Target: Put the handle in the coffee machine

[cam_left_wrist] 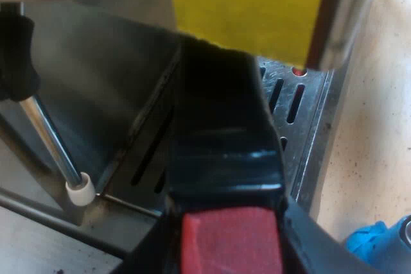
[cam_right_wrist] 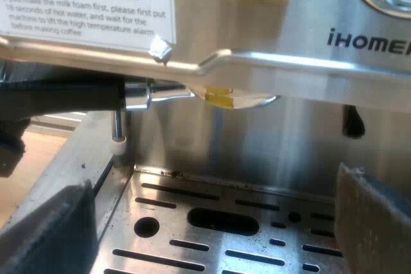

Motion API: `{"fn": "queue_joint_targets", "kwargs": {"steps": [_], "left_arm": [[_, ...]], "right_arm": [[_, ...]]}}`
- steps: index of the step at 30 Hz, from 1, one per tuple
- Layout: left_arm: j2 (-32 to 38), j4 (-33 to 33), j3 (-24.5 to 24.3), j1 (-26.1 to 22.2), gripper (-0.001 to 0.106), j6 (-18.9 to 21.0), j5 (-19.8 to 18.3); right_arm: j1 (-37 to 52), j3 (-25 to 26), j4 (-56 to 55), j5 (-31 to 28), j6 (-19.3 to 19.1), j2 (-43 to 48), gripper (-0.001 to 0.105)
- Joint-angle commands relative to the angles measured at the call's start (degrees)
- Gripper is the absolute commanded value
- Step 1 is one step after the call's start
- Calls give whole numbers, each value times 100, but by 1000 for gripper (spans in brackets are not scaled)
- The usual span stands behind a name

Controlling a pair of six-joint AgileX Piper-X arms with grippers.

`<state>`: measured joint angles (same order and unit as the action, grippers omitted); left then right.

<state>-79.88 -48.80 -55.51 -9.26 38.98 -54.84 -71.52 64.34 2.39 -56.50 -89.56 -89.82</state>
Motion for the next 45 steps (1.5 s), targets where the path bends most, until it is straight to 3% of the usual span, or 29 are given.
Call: {"fn": "queue_joint_targets", "kwargs": {"steps": [1, 4, 6, 9, 17, 22, 26, 31, 37, 45], "left_arm": [[161, -34, -147, -62, 0, -49, -983], [161, -72, -147, -62, 0, -49, -983], [161, -70, -147, -62, 0, -49, -983], [161, -70, -147, -62, 0, -49, -983], [161, -70, -147, -62, 0, -49, -972], [161, -70, -147, -62, 0, -49, -939], [161, -70, -147, -62, 0, -49, -939], [161, -70, -147, -62, 0, -49, -939], [161, -70, -147, -62, 0, -33, -939], [161, -70, -147, -62, 0, -33, -939]], "right_arm": [[75, 10, -72, -24, -67, 36, 77], [219, 10, -154, 127, -67, -50, 75], [382, 10, -72, 556, -67, -230, 65], [567, 10, 241, 637, -209, -506, 55], [879, 10, 1916, 660, -974, -1348, 55], [1073, 10, 2693, 648, -975, -1721, 53], [1203, 10, 3397, 665, -1059, -1973, 39], [1218, 10, 4050, 788, -1266, -2176, 42], [1233, 21, 4849, 777, -1571, -2436, 32], [1403, 21, 5467, 740, -1743, -2446, 32]]}}
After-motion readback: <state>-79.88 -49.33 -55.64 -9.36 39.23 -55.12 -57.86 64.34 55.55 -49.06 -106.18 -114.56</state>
